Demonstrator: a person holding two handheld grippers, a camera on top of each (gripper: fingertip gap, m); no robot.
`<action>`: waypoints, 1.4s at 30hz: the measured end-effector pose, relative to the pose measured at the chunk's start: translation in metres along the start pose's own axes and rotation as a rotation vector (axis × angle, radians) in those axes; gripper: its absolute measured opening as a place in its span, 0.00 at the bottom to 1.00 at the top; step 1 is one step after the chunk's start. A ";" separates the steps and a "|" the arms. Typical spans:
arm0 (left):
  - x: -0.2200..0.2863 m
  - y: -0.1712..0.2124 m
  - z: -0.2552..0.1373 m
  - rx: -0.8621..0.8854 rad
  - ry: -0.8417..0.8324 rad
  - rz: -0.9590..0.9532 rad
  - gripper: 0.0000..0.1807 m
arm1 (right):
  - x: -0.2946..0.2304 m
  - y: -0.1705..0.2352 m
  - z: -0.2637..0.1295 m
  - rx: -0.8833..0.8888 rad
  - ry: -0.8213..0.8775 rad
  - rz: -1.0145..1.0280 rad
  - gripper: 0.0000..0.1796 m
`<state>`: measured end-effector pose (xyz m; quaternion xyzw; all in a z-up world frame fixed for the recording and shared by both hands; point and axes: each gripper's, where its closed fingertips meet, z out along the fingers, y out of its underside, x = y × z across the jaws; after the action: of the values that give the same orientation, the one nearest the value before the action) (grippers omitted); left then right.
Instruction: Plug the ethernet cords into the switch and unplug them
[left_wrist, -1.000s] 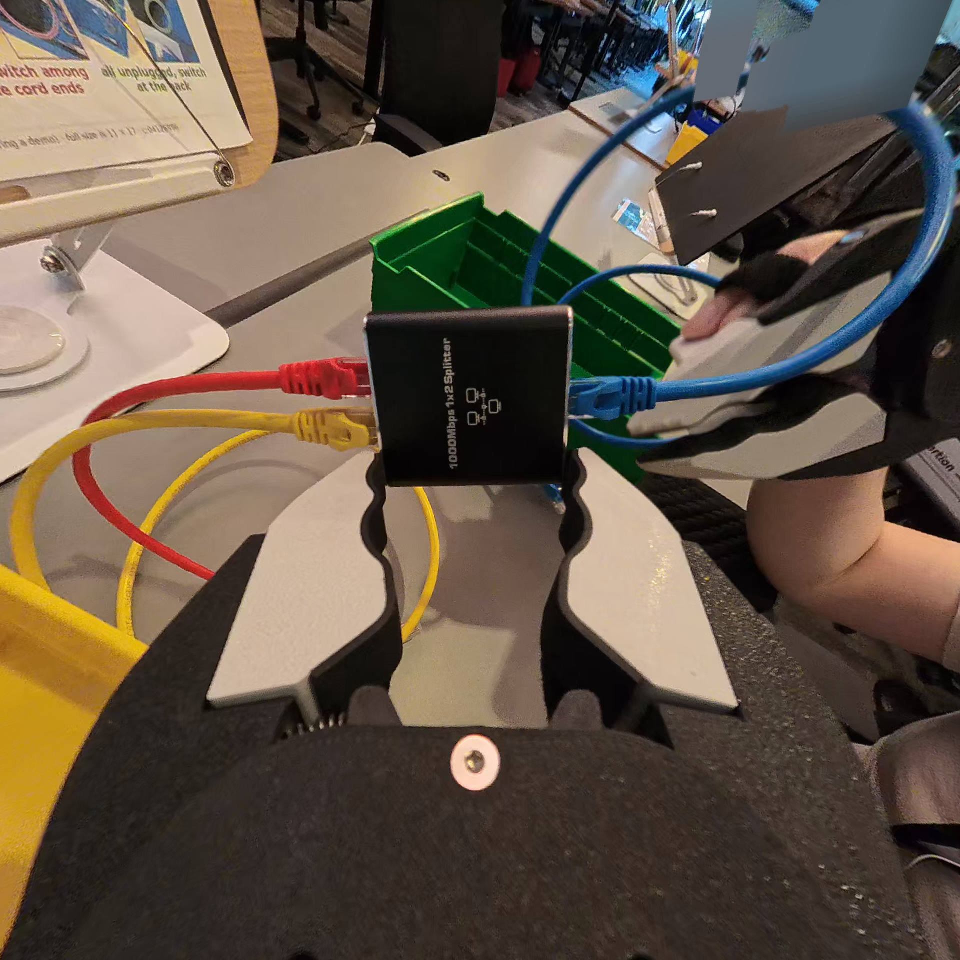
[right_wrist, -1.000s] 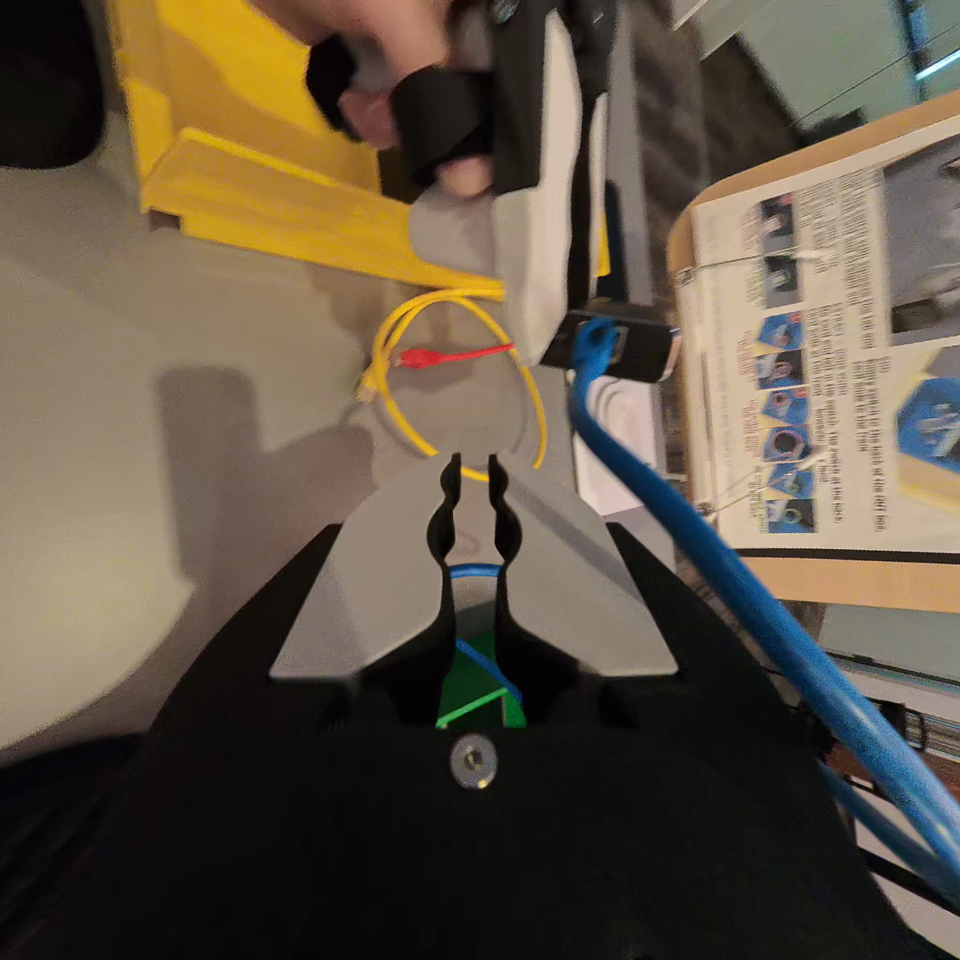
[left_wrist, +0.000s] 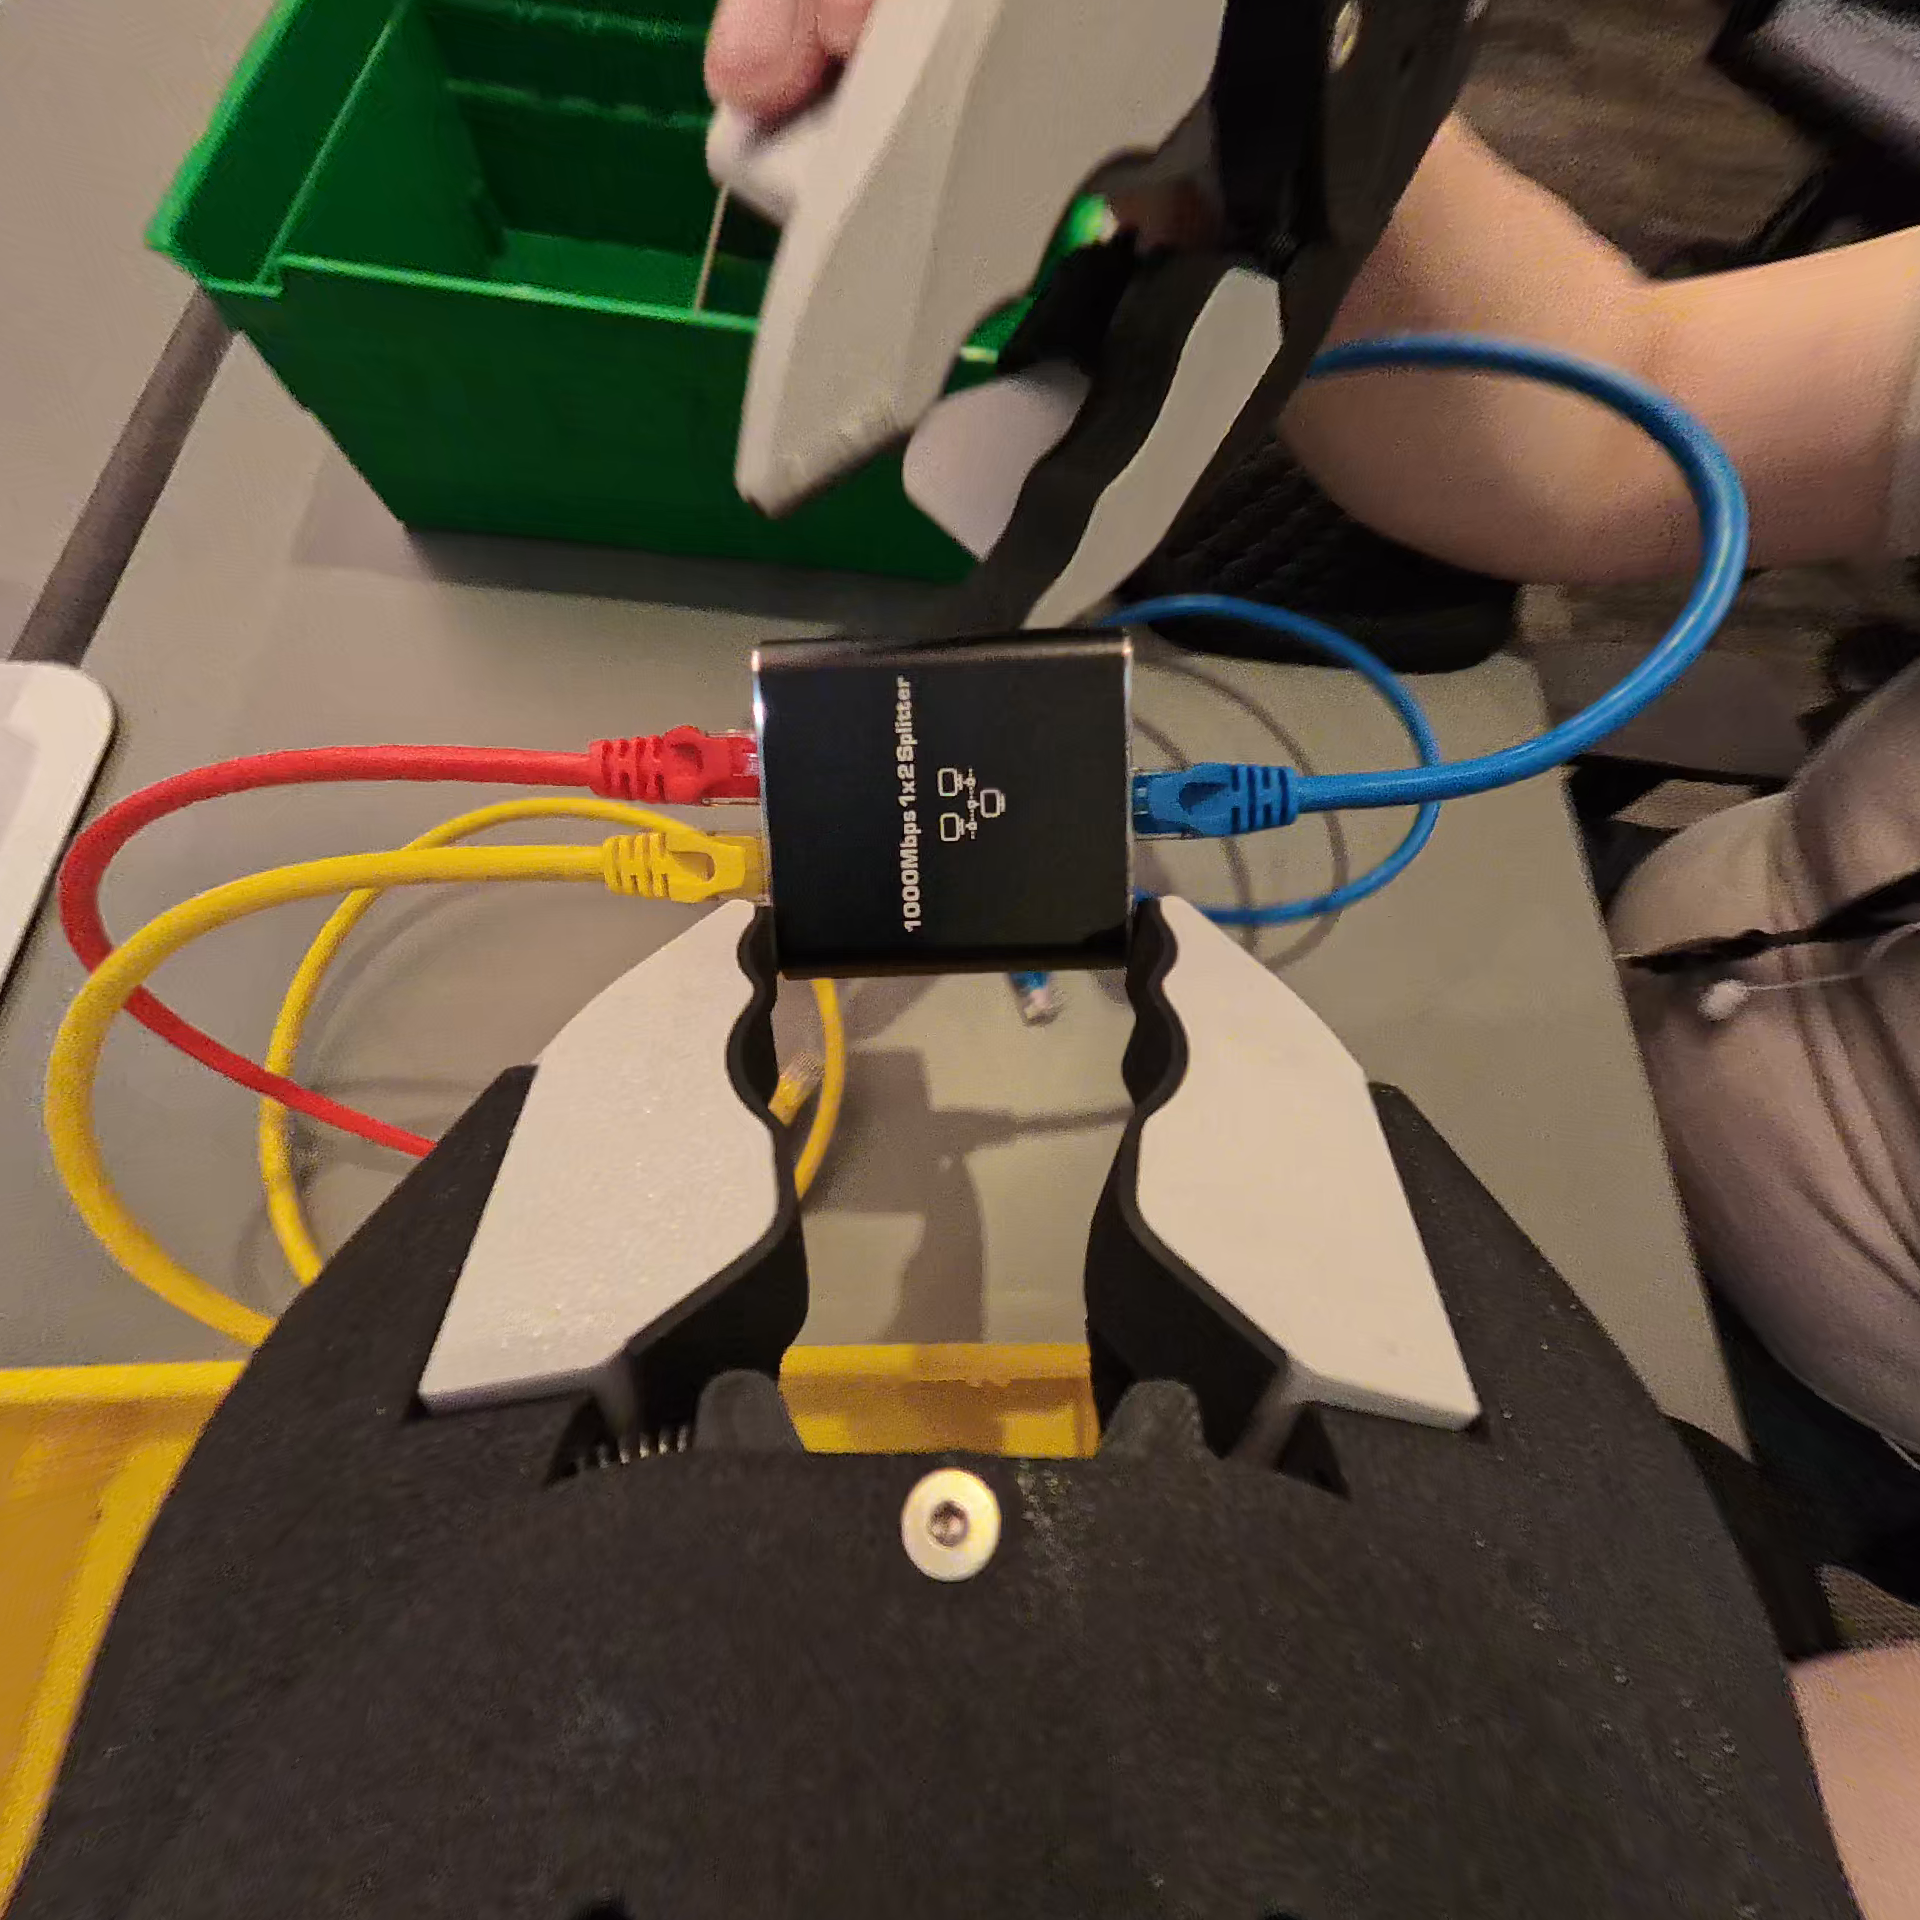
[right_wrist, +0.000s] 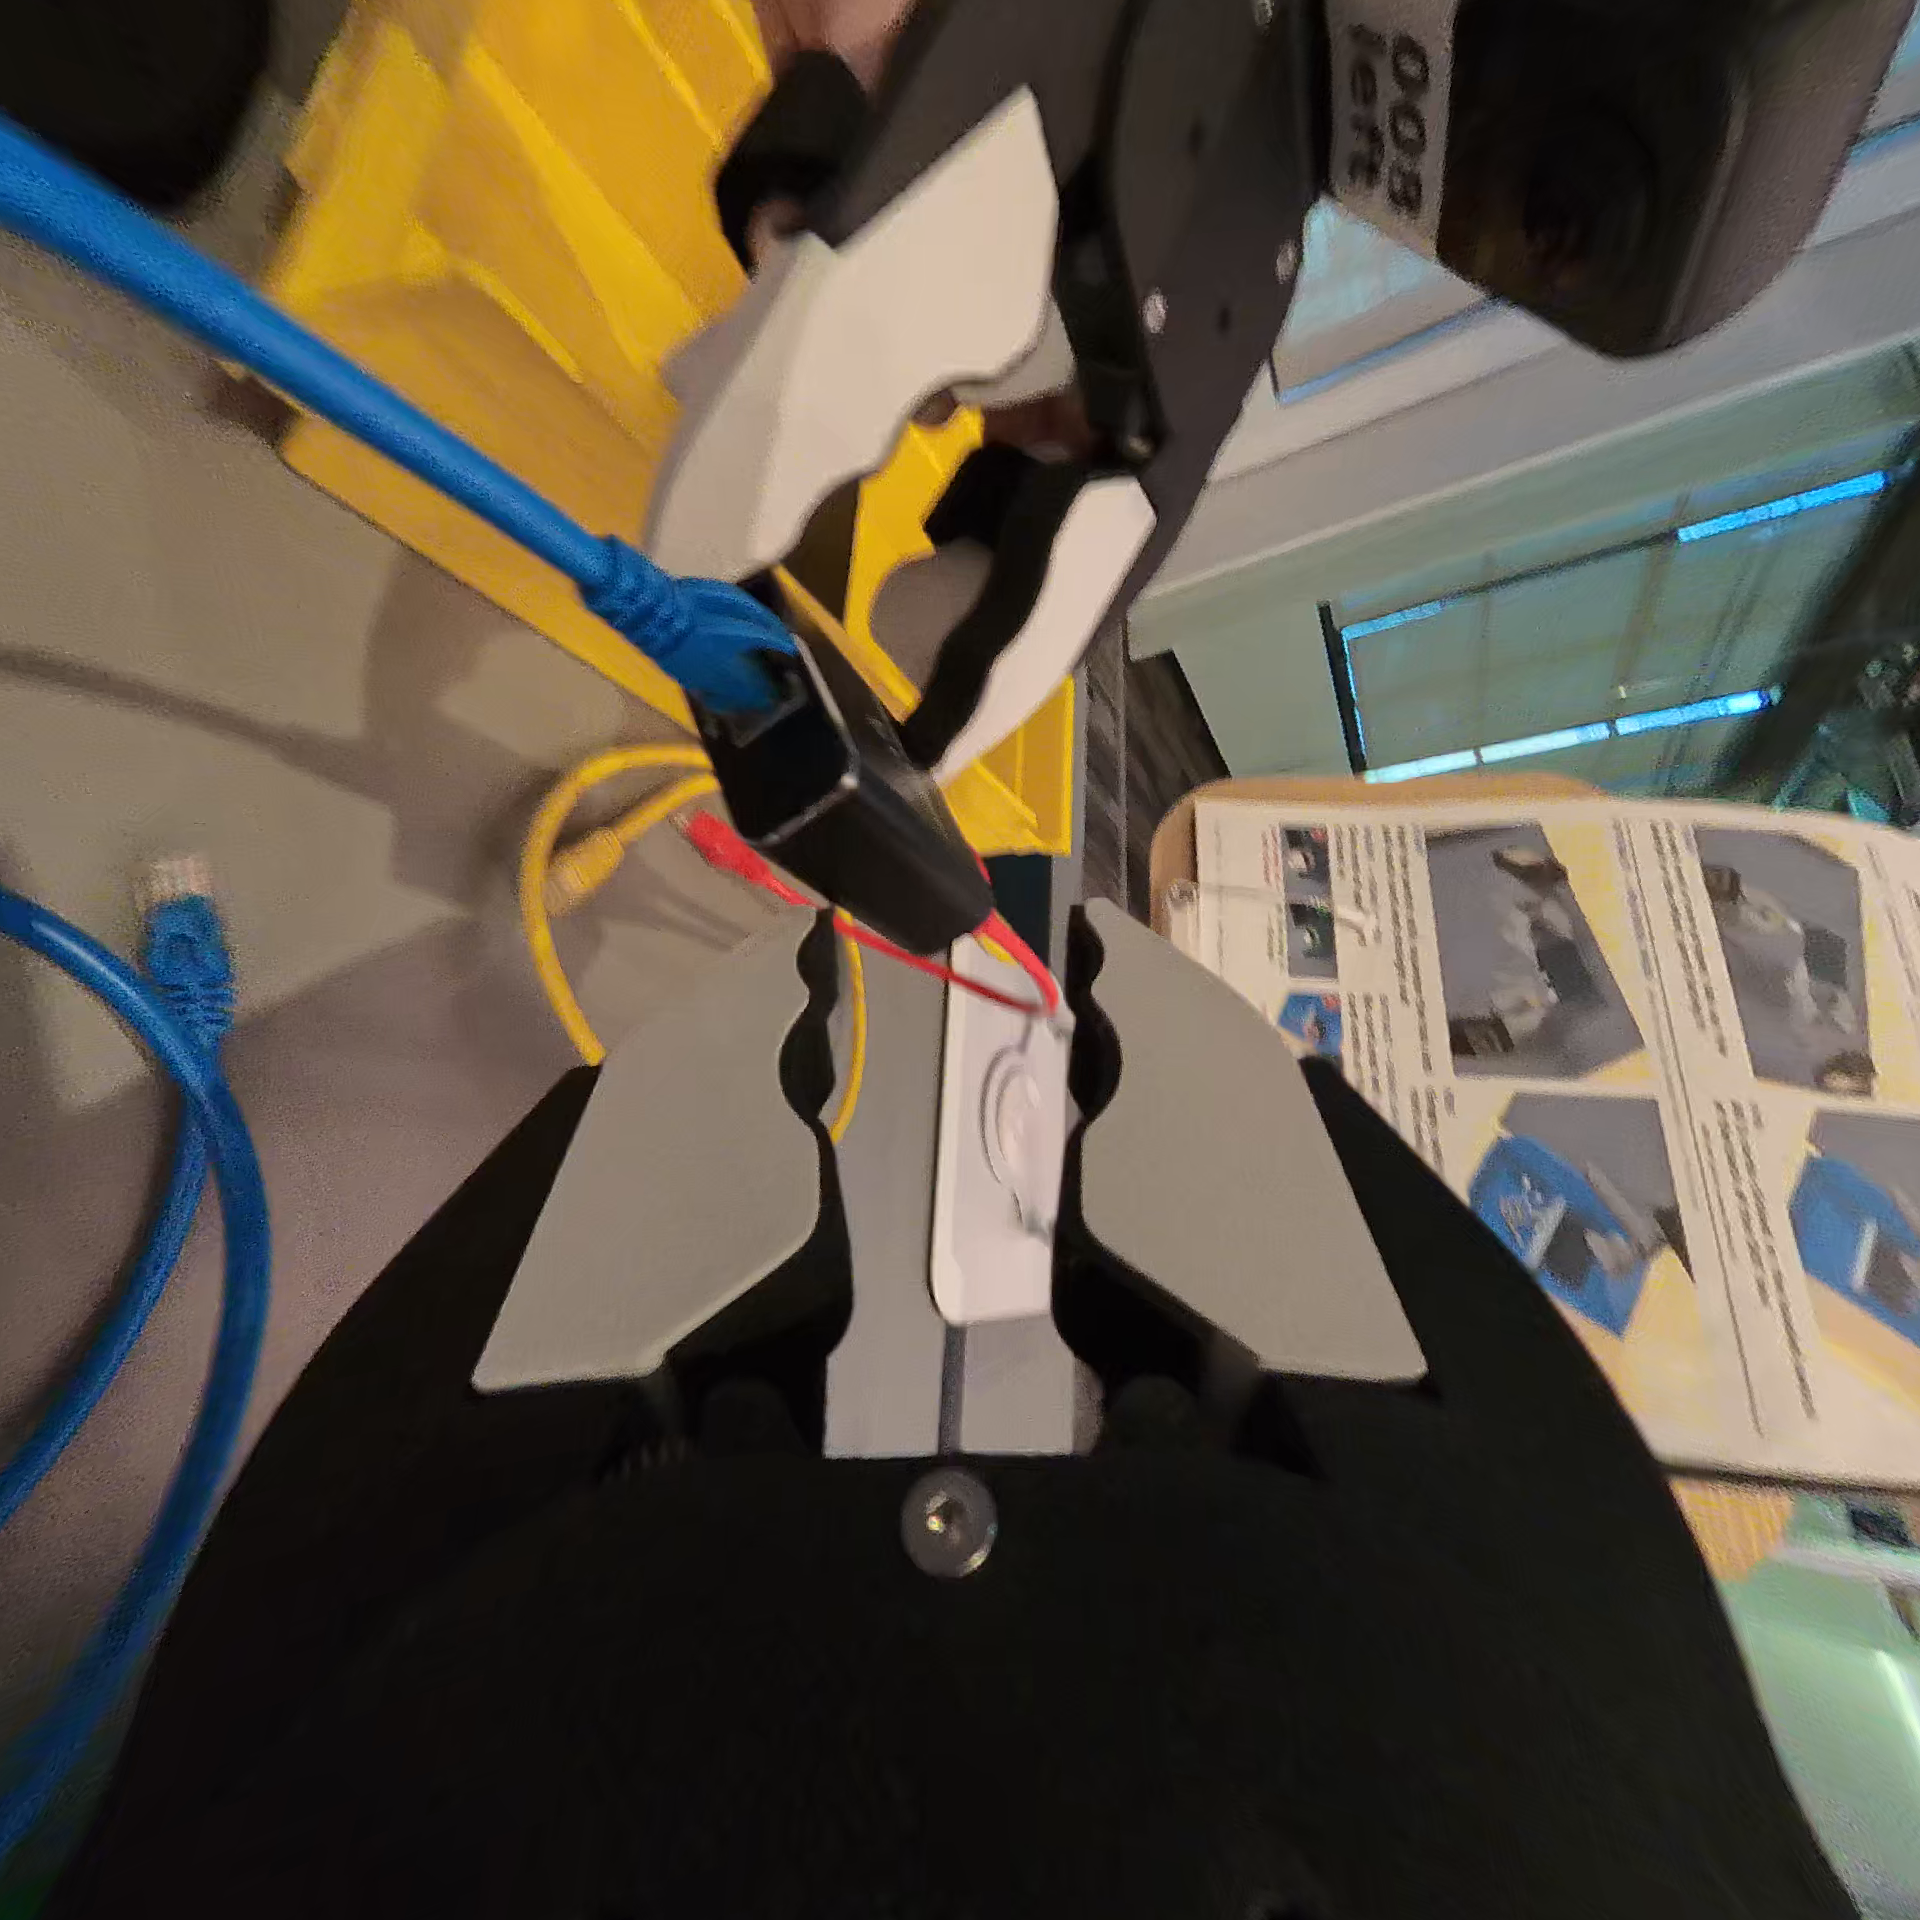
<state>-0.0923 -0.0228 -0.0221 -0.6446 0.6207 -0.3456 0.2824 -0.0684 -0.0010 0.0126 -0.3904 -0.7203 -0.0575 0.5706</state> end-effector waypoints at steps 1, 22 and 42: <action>0.005 -0.003 -0.004 0.024 0.031 -0.003 0.36 | -0.003 -0.009 0.000 0.035 -0.020 0.001 0.24; 0.030 -0.009 -0.011 0.114 0.278 -0.081 0.35 | -0.029 -0.044 0.013 0.002 -0.097 -0.125 0.15; 0.019 -0.091 -0.171 0.743 -0.228 -0.075 0.42 | 0.119 0.010 -0.032 -0.441 0.200 0.409 0.15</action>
<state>-0.1737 -0.0245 0.1552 -0.5550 0.3938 -0.4830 0.5510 -0.0422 0.0481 0.1228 -0.6337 -0.5375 -0.1343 0.5399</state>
